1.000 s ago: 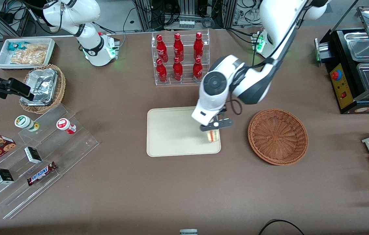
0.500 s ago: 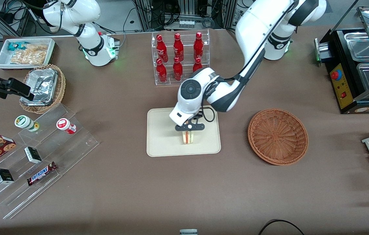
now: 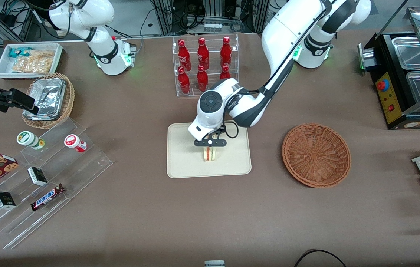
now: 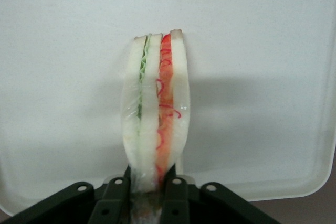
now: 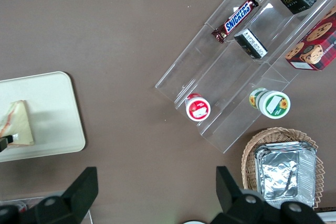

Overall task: Place sandwich from basket to tray
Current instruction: 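Lower the sandwich onto the tray and open the left gripper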

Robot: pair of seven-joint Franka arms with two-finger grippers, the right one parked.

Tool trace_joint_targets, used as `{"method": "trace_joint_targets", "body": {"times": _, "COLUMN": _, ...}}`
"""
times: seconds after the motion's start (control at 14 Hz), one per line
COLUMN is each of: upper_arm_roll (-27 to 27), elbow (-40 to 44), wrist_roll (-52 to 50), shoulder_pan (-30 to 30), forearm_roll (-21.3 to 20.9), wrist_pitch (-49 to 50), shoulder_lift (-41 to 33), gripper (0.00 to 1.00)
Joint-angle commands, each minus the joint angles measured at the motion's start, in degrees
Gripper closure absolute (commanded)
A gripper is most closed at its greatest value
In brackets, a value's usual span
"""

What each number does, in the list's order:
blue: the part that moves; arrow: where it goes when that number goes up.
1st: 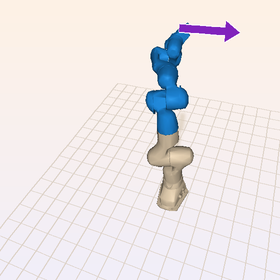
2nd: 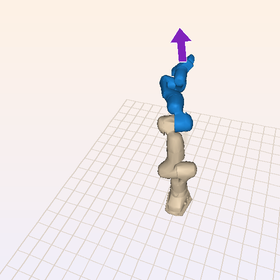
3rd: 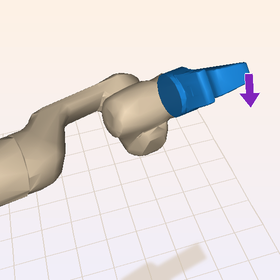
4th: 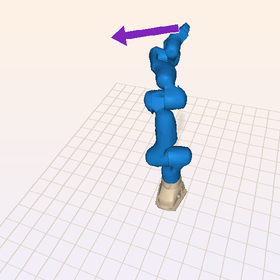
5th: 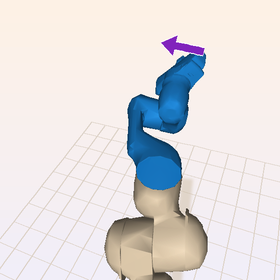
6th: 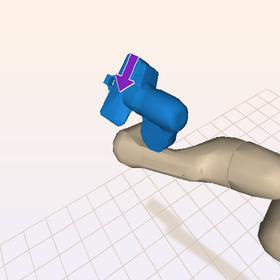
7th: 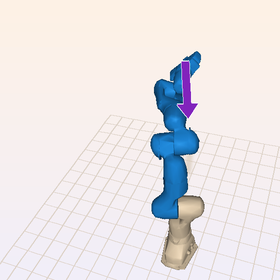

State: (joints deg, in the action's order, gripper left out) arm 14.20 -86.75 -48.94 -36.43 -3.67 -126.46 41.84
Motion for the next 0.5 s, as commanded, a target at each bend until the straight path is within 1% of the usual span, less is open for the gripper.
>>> {"method": "trace_joint_targets", "body": {"times": 0.0, "upper_arm_roll": -1.01, "elbow": 1.41, "wrist_roll": -0.54, "shoulder_pan": -0.57, "forearm_roll": -0.73, "wrist_pitch": -0.1, "shoulder_lift": 0.18, "gripper": 0.0}}
{"method": "trace_joint_targets", "body": {"times": 0.07, "upper_arm_roll": -1.1, "elbow": 1.41, "wrist_roll": -0.72, "shoulder_pan": -0.31, "forearm_roll": -0.64, "wrist_pitch": 0.07, "shoulder_lift": -0.69, "gripper": 0.0}}
{"method": "trace_joint_targets", "body": {"times": 0.21, "upper_arm_roll": -1.1, "elbow": 0.45, "wrist_roll": -0.98, "shoulder_pan": 1.62, "forearm_roll": 0.15, "wrist_pitch": 1.3, "shoulder_lift": -5.25, "gripper": 0.0}}
{"method": "trace_joint_targets", "body": {"times": 0.36, "upper_arm_roll": -1.1, "elbow": -0.52, "wrist_roll": -1.86, "shoulder_pan": 3.82, "forearm_roll": 0.24, "wrist_pitch": 6.63, "shoulder_lift": -11.22, "gripper": 0.0}}
{"method": "trace_joint_targets", "body": {"times": 0.43, "upper_arm_roll": -1.1, "elbow": -0.44, "wrist_roll": -2.47, "shoulder_pan": 5.57, "forearm_roll": 0.24, "wrist_pitch": 10.84, "shoulder_lift": -14.21, "gripper": 0.0}}
